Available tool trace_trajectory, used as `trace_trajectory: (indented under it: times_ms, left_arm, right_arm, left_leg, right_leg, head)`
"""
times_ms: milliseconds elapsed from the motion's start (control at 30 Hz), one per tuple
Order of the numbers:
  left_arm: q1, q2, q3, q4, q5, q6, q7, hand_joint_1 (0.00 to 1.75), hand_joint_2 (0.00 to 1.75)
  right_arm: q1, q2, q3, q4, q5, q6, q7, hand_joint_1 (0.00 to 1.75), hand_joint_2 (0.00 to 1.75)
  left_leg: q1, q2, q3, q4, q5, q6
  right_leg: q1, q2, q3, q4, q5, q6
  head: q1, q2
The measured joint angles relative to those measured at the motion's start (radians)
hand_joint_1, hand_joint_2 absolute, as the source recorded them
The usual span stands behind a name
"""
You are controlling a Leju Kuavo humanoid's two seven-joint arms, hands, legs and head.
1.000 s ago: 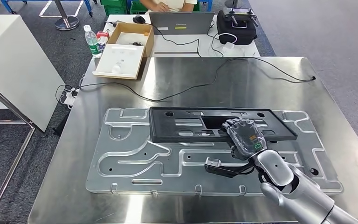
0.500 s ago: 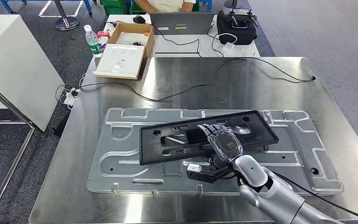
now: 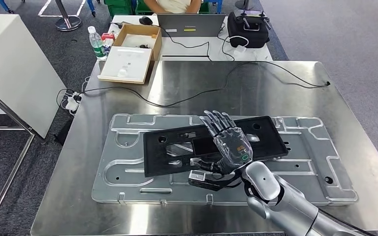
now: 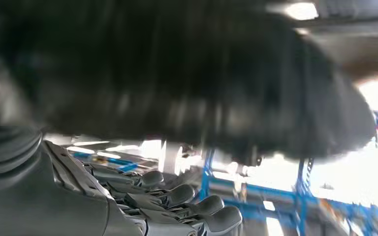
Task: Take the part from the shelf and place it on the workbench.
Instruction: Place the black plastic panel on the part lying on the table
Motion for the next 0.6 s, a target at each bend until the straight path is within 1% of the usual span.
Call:
trace_trajectory:
  times_ms: [33, 67, 100, 133, 167, 200, 233, 267, 300, 333, 367, 400, 433, 467, 500, 533, 567, 600]
  left_arm:
    - [0.0, 0.0, 0.0, 0.0, 0.0, 0.001, 0.0, 0.0, 0.0]
    - [0.001, 0.0, 0.0, 0.0, -0.001, 0.002, 0.003, 0.0, 0.0]
    - [0.002, 0.002, 0.001, 0.0, -0.001, 0.001, 0.011, 0.0, 0.0]
    - [0.003, 0.005, 0.001, 0.0, -0.002, -0.001, 0.024, 0.0, 0.0]
    - [0.005, 0.008, 0.001, 0.001, -0.003, -0.005, 0.037, 0.0, 0.0]
    - [0.008, 0.01, 0.002, 0.003, -0.004, -0.009, 0.048, 0.0, 0.0]
    - [0.012, 0.011, 0.002, 0.004, -0.005, -0.012, 0.054, 0.0, 0.0]
    - [0.017, 0.01, 0.002, 0.006, -0.005, -0.014, 0.056, 0.0, 0.0]
    - [0.022, 0.011, 0.002, 0.008, -0.005, -0.015, 0.057, 0.0, 0.0]
    - [0.025, 0.012, 0.002, 0.009, -0.005, -0.015, 0.058, 0.0, 0.0]
    - [0.028, 0.012, 0.002, 0.01, -0.006, -0.015, 0.058, 0.0, 0.0]
    - [0.029, 0.013, 0.002, 0.011, -0.006, -0.015, 0.058, 0.0, 0.0]
    - [0.03, 0.013, 0.002, 0.011, -0.006, -0.015, 0.058, 0.0, 0.0]
    - [0.029, 0.014, 0.002, 0.011, -0.006, -0.015, 0.058, 0.0, 0.0]
    - [0.029, 0.015, 0.003, 0.011, -0.006, -0.015, 0.058, 0.0, 0.0]
    - [0.029, 0.015, 0.003, 0.011, -0.006, -0.015, 0.058, 0.0, 0.0]
    - [0.029, 0.015, 0.004, 0.011, -0.006, -0.015, 0.058, 0.0, 0.0]
    - [0.029, 0.016, 0.004, 0.011, -0.006, -0.014, 0.058, 0.0, 0.0]
  right_arm:
    - [0.002, 0.004, 0.004, -0.024, 0.001, -0.02, -0.011, 0.0, 0.0]
    - [0.004, 0.009, 0.009, -0.051, -0.001, -0.036, -0.022, 0.0, 0.0]
    - [0.007, 0.015, 0.016, -0.078, -0.005, -0.047, -0.032, 0.0, 0.0]
    - [0.012, 0.022, 0.023, -0.099, -0.01, -0.055, -0.042, 0.0, 0.0]
    - [0.022, 0.029, 0.031, -0.115, -0.015, -0.06, -0.05, 0.0, 0.0]
    - [0.033, 0.036, 0.04, -0.125, -0.018, -0.067, -0.057, 0.0, 0.0]
    - [0.044, 0.042, 0.049, -0.132, -0.019, -0.076, -0.063, 0.0, 0.0]
    - [0.052, 0.047, 0.056, -0.139, -0.018, -0.085, -0.067, 0.0, 0.0]
    - [0.056, 0.052, 0.063, -0.144, -0.018, -0.094, -0.07, 0.0, 0.0]
    - [0.059, 0.057, 0.068, -0.148, -0.019, -0.1, -0.073, 0.0, 0.0]
    - [0.06, 0.061, 0.073, -0.151, -0.019, -0.104, -0.075, 0.0, 0.0]
    - [0.063, 0.063, 0.078, -0.154, -0.02, -0.105, -0.077, 0.0, 0.0]
    - [0.066, 0.066, 0.084, -0.157, -0.02, -0.106, -0.078, 0.0, 0.0]
    - [0.068, 0.067, 0.089, -0.158, -0.02, -0.106, -0.079, 0.0, 0.0]
    - [0.07, 0.069, 0.094, -0.158, -0.02, -0.106, -0.079, 0.0, 0.0]
    - [0.072, 0.071, 0.097, -0.158, -0.02, -0.106, -0.079, 0.0, 0.0]
    - [0.072, 0.073, 0.1, -0.159, -0.02, -0.106, -0.079, 0.0, 0.0]
    - [0.073, 0.074, 0.101, -0.161, -0.02, -0.106, -0.079, 0.0, 0.0]
  left_leg:
    - [0.005, 0.0, -0.006, 0.007, -0.001, -0.007]
    - [0.012, 0.0, -0.013, 0.017, -0.004, -0.016]
    - [0.018, 0.0, -0.02, 0.03, -0.008, -0.028]
    - [0.021, -0.002, -0.027, 0.041, -0.011, -0.04]
    - [0.021, -0.004, -0.031, 0.05, -0.013, -0.051]
    - [0.019, -0.007, -0.035, 0.057, -0.012, -0.06]
    - [0.017, -0.01, -0.037, 0.06, -0.009, -0.068]
    - [0.018, -0.012, -0.04, 0.062, -0.006, -0.074]
    - [0.021, -0.011, -0.046, 0.069, -0.011, -0.078]
    - [0.023, -0.009, -0.056, 0.087, -0.032, -0.079]
    - [0.023, -0.007, -0.072, 0.124, -0.067, -0.078]
    - [0.021, -0.004, -0.093, 0.18, -0.113, -0.074]
    - [0.017, -0.003, -0.114, 0.247, -0.158, -0.071]
    - [0.012, -0.003, -0.13, 0.306, -0.189, -0.067]
    - [0.007, -0.003, -0.134, 0.345, -0.2, -0.062]
    - [0.002, -0.003, -0.121, 0.351, -0.192, -0.054]
    - [-0.004, -0.003, -0.09, 0.322, -0.169, -0.043]
    - [-0.012, -0.004, -0.045, 0.265, -0.144, -0.03]
  right_leg:
    - [-0.008, -0.001, 0.007, -0.012, 0.019, 0.009]
    - [-0.017, -0.003, 0.032, -0.06, 0.053, 0.019]
    - [-0.024, -0.004, 0.063, -0.12, 0.077, 0.031]
    - [-0.026, -0.001, 0.088, -0.167, 0.097, 0.038]
    - [-0.026, 0.002, 0.102, -0.193, 0.106, 0.036]
    - [-0.023, 0.007, 0.101, -0.195, 0.101, 0.027]
    - [-0.02, 0.011, 0.093, -0.184, 0.104, 0.013]
    - [-0.02, 0.011, 0.086, -0.18, 0.104, -0.002]
    - [-0.019, 0.011, 0.079, -0.177, 0.106, -0.014]
    - [-0.017, 0.01, 0.07, -0.176, 0.112, -0.026]
    - [-0.014, 0.009, 0.06, -0.176, 0.119, -0.039]
    - [-0.01, 0.006, 0.051, -0.176, 0.127, -0.05]
    - [-0.004, 0.003, 0.04, -0.175, 0.135, -0.059]
    - [0.003, 0.001, 0.028, -0.174, 0.142, -0.065]
    - [0.01, -0.001, 0.017, -0.174, 0.15, -0.07]
    - [0.018, -0.002, 0.006, -0.173, 0.158, -0.073]
    - [0.024, -0.002, -0.004, -0.173, 0.166, -0.074]
    - [0.029, -0.002, -0.013, -0.172, 0.174, -0.075]
  head:
    - [0.0, 0.0]
    - [0.0, 0.0]
    - [0.0, 0.0]
    - [0.0, 0.0]
    - [0.0, 0.0]
    - [0.0, 0.0]
    - [0.0, 0.0]
    - [0.0, 0.0]
    - [0.0, 0.0]
    - [-0.001, 0.0]
    - [-0.001, 0.0]
    - [-0.001, 0.0]
    - [-0.001, 0.0]
    - [-0.001, 0.0]
    - [-0.001, 0.0]
    - [-0.001, 0.0]
    - [-0.001, 0.0]
    - [-0.001, 0.0]
